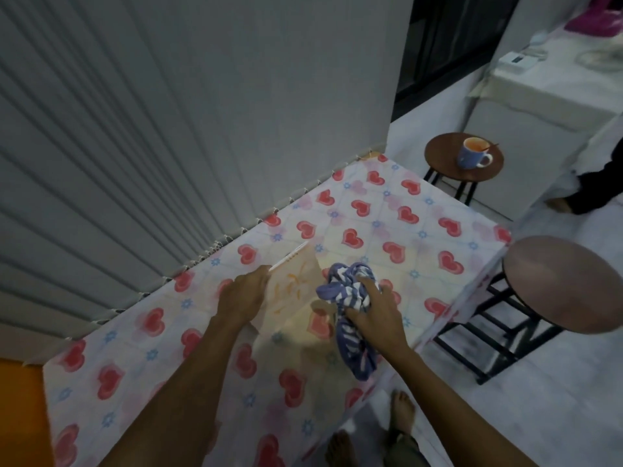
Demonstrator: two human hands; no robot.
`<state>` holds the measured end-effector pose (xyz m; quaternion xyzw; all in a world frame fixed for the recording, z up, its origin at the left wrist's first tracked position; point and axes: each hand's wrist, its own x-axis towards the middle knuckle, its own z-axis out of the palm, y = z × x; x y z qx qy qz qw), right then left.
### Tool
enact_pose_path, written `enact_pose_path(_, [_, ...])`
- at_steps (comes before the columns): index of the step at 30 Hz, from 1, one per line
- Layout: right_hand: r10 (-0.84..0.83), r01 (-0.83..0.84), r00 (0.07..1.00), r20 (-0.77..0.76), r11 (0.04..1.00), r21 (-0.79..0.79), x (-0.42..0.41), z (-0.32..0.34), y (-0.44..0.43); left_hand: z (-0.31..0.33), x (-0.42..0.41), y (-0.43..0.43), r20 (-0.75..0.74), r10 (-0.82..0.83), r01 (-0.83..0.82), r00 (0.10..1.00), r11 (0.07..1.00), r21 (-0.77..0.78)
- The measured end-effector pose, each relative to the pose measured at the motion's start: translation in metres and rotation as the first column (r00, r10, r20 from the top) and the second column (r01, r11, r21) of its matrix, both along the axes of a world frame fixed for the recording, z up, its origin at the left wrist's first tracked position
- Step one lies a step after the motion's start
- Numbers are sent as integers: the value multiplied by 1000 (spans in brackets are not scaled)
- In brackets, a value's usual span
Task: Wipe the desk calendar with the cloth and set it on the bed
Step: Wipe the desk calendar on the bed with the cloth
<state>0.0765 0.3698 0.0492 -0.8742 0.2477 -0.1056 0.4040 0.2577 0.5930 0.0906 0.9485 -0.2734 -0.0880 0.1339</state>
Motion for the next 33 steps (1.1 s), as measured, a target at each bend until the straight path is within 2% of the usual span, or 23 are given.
enact_pose_path(7, [16,-16,998,52,1000,-9,21,11,-2,4,21,0,-41,57,-57,998,998,-19])
enact_pose_path(9, [14,-14,998,66,1000,4,26,14,-3,10,25,-1,-85,108,-116,991,989,-95])
enact_pose_path(12, [20,-21,997,73,1000,14,33,19,-1,12,29,1,-243,214,-280,946,918,-281])
enact_pose_path(14, [48,-48,996,70,999,2,36,21,4,7,26,4,-384,287,-420,878,846,-329])
enact_pose_path(17, [106,-106,994,25,994,2,41,21,14,-9,11,7,-602,368,-642,708,690,-333])
enact_pose_path(20, [200,-200,978,-59,980,-4,47,16,26,-32,-6,12,-748,362,-767,556,570,-294])
enact_pose_path(22, [301,-305,951,-70,951,-51,50,9,34,-42,-17,17,-798,345,-801,494,537,-264])
enact_pose_path(26, [389,-404,906,-167,912,-67,60,-10,48,-56,-23,22,-750,448,-821,487,526,-219])
enact_pose_path(30, [500,-532,830,-246,843,-80,72,-33,65,-56,-20,21,-667,454,-759,591,593,-269])
enact_pose_path(33, [546,-592,799,-252,787,-172,79,-52,78,-53,-25,18,-653,412,-738,635,575,-354])
